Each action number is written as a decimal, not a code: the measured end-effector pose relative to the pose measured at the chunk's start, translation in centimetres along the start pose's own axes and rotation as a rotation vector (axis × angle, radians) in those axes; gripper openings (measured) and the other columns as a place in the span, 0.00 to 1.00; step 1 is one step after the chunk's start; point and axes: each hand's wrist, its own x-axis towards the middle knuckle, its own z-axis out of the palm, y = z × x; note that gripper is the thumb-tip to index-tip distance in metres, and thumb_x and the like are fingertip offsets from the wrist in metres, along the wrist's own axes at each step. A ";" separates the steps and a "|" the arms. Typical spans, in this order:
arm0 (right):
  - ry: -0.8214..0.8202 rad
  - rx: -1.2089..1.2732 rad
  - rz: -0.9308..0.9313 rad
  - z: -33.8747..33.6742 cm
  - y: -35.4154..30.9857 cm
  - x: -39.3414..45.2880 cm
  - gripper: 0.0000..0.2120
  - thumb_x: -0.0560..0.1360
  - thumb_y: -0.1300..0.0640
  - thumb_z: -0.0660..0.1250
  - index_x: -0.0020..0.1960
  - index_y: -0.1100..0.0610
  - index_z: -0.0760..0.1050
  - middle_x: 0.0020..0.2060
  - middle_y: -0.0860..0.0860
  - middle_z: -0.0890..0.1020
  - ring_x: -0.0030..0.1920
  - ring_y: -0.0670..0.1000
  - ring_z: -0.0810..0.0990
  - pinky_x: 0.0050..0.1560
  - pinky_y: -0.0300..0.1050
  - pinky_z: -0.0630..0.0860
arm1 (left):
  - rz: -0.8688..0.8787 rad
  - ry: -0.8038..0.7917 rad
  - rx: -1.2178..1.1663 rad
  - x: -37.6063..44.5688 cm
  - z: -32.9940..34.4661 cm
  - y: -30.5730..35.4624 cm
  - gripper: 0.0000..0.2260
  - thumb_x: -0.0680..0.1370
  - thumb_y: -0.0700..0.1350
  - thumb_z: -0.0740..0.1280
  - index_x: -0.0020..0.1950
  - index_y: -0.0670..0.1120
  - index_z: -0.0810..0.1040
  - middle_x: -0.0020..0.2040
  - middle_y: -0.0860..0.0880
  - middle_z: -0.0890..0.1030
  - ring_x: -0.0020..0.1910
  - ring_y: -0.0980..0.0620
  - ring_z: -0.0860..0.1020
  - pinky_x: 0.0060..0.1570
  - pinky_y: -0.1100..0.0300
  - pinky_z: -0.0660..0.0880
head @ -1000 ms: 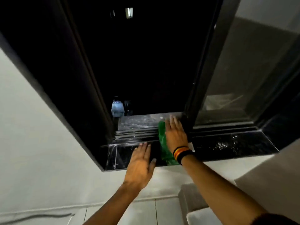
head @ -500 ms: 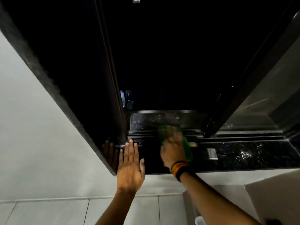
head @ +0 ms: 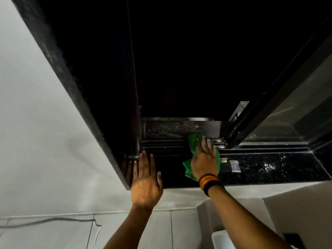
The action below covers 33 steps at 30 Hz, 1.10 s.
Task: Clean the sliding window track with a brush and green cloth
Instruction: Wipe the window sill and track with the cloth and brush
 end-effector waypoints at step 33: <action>-0.046 0.067 0.598 -3.5 38.7 2.8 0.30 0.82 0.48 0.48 0.81 0.57 0.47 0.81 0.53 0.48 0.81 0.57 0.45 0.78 0.63 0.44 | 0.506 -0.454 0.237 8.2 -1.0 26.7 0.22 0.78 0.56 0.64 0.69 0.47 0.74 0.67 0.46 0.73 0.64 0.43 0.75 0.62 0.49 0.76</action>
